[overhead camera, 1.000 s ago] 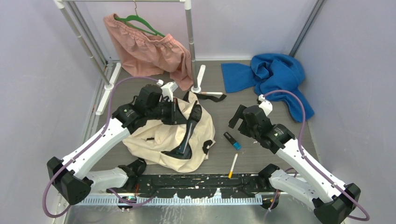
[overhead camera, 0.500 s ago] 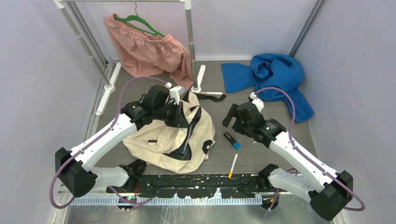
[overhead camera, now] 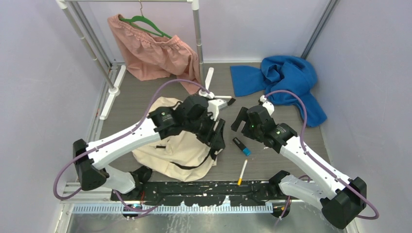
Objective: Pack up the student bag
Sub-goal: Place the book in the student bag, then zip the student bag at the center of the board.
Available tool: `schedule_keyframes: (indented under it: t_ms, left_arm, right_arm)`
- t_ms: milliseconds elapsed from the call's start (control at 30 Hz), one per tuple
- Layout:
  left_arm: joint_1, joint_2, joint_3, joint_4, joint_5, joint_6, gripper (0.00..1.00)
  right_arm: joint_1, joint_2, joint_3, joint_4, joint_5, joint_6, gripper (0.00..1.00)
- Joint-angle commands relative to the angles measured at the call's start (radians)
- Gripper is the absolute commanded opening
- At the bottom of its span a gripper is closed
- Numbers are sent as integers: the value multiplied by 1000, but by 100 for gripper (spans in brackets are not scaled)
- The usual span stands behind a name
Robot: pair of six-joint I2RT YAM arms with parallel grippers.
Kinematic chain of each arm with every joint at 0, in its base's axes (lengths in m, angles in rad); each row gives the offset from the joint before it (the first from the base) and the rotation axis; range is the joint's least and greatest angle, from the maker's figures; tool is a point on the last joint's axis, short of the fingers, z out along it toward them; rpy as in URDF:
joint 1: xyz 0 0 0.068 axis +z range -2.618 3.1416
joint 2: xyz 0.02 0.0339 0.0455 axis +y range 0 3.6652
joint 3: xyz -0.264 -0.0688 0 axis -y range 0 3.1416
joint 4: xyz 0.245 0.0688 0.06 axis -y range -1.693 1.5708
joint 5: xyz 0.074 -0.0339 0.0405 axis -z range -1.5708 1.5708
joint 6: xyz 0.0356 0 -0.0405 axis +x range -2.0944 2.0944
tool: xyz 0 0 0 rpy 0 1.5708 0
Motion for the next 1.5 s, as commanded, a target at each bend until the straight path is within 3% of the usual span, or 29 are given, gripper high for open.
schedule_keyframes:
  t_ms: [0, 100, 267, 433, 567, 667, 833, 900, 967, 1100, 1200, 1467]
  left_arm:
    - [103, -117, 6, -90, -135, 11, 53]
    - [195, -193, -45, -138, -140, -16, 51]
    - [290, -298, -140, -259, -267, -92, 50]
    - [492, -396, -328, -300, -277, -183, 54]
    - [504, -475, -411, -368, -373, -219, 54]
    - [504, -480, -481, -360, -301, -251, 56]
    - [491, -500, -573, -206, -173, -295, 62]
    - [490, -490, -572, -193, -171, -286, 62]
    - [491, -479, -563, -178, -160, -275, 58]
    - [490, -457, -533, -128, -151, -253, 57]
    - [490, -397, -498, -126, -145, -221, 57]
    - [490, -348, -483, -92, -202, -175, 54]
  right_arm:
    - [-4, -20, 31, 23, 14, -34, 98]
    - [-5, -13, 27, 14, 0, -38, 97]
    - [-3, -28, 35, 26, -25, -66, 95]
    - [58, -10, 93, 37, -34, -109, 91]
    - [243, 26, 160, 28, 44, -203, 84]
    - [375, 104, 207, 26, 111, -255, 86]
    - [384, 267, 234, 54, 8, -271, 96]
    - [383, 331, 231, 55, -10, -266, 88]
    - [384, 362, 208, 68, -13, -252, 74]
    - [384, 330, 137, 121, -29, -215, 28]
    - [384, 321, 124, 122, -56, -202, 4]
    - [383, 186, 114, 206, -108, -219, 1]
